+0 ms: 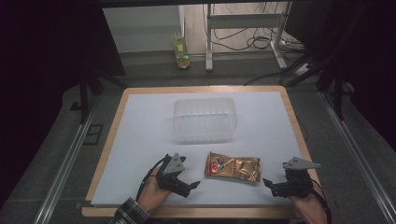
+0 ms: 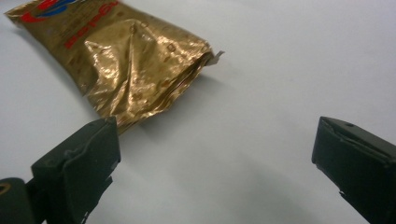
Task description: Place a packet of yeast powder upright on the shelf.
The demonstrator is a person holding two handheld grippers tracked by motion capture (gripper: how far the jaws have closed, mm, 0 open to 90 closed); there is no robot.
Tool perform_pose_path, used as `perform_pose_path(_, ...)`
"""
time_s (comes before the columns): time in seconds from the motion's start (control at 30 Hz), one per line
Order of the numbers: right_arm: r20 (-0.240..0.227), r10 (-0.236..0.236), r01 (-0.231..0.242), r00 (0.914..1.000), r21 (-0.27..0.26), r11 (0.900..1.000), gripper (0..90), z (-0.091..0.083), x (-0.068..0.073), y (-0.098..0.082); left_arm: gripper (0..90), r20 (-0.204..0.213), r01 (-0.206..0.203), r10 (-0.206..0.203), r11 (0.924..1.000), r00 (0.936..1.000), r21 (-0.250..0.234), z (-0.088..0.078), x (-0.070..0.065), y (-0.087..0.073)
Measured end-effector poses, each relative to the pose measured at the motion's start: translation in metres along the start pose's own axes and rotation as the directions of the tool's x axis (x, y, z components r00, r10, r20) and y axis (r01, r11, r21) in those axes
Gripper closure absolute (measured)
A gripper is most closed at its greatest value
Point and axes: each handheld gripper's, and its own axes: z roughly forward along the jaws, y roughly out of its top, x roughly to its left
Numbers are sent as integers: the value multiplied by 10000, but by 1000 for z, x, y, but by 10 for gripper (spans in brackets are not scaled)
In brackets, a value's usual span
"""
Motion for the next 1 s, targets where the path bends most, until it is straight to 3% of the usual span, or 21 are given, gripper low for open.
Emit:
perform_pose_path(0.17, 39, 80, -80, 10000, 30, 10000, 0, -1, -3, -2, 0, -112, 23, -20, 9998, 9999, 208, 1, 1, -1)
perform_pose_path(0.5, 8, -18, 18, 10000, 135, 9999, 0, 1, -2, -3, 1, -336, 127, -124, 9999, 9994, 103, -2, 2, 1)
perform_pose_path(0.73, 0, -66, 66, 10000, 186, 9998, 0, 1, -1, -3, 10, -190, 229, -231, 9997, 9996, -120, -5, 4, 1)
perform_pose_path(1.0, -35, -37, 38, 10000, 255, 9997, 0, 1, 0, -3, 94, -230, 136, -138, 9999, 9996, -83, -5, 2, 3)
